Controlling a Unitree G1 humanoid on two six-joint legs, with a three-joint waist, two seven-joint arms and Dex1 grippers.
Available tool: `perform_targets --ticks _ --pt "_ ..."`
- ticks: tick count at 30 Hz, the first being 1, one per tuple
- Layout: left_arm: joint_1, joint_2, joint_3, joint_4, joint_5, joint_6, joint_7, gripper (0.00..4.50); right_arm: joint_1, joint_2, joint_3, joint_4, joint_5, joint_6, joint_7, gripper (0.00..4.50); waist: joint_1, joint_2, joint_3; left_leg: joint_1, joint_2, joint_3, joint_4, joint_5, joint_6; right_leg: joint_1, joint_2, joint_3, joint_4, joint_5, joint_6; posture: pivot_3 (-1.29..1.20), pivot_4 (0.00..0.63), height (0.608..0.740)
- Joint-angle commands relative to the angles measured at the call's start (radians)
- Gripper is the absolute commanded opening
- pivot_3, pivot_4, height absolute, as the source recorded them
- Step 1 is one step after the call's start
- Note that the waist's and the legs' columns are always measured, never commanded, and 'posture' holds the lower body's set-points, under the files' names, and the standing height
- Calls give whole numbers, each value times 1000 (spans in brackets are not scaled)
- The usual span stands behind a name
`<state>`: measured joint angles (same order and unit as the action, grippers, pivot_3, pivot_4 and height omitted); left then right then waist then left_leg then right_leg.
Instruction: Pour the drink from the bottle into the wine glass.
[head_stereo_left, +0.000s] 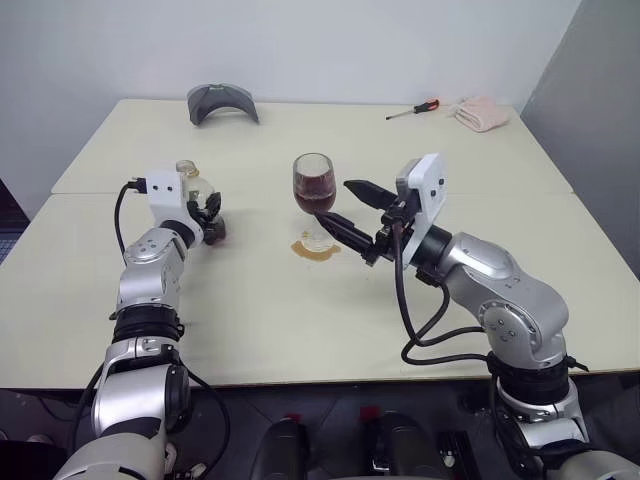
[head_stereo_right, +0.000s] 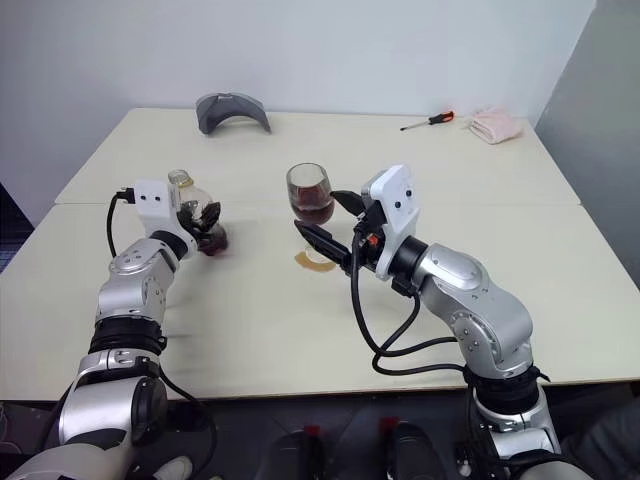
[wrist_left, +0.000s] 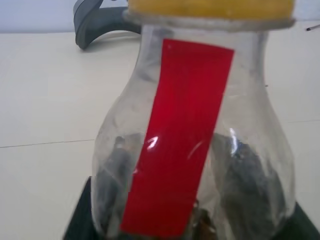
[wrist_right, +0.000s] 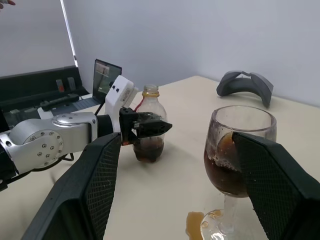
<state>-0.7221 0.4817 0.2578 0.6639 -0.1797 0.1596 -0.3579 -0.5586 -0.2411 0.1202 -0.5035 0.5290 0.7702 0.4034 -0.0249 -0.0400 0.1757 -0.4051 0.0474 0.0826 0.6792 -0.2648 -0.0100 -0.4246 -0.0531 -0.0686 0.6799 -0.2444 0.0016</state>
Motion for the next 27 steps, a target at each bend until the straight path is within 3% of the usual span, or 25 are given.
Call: perform_targets --ticks 1,4,27 --pt "-7 5 0 -62 -4 -12 4 3750 -3 -5 -10 -24 0 -25 5 3778 0 0 0 0 0 0 0 0 0 0 0 0 0 0 0 0 150 740" --pt "4 3 2 -84 -7 0 8 4453 1 -6 -9 -28 0 -24 5 3778 0 0 0 0 0 0 0 0 0 0 0 0 0 0 0 0 150 740" --pt "139 31 58 -371 -48 177 57 4453 28 -11 -2 -51 5 -23 10 3778 0 0 0 0 1 0 -1 0 0 0 -1 0 -1 -1 1 0 150 740"
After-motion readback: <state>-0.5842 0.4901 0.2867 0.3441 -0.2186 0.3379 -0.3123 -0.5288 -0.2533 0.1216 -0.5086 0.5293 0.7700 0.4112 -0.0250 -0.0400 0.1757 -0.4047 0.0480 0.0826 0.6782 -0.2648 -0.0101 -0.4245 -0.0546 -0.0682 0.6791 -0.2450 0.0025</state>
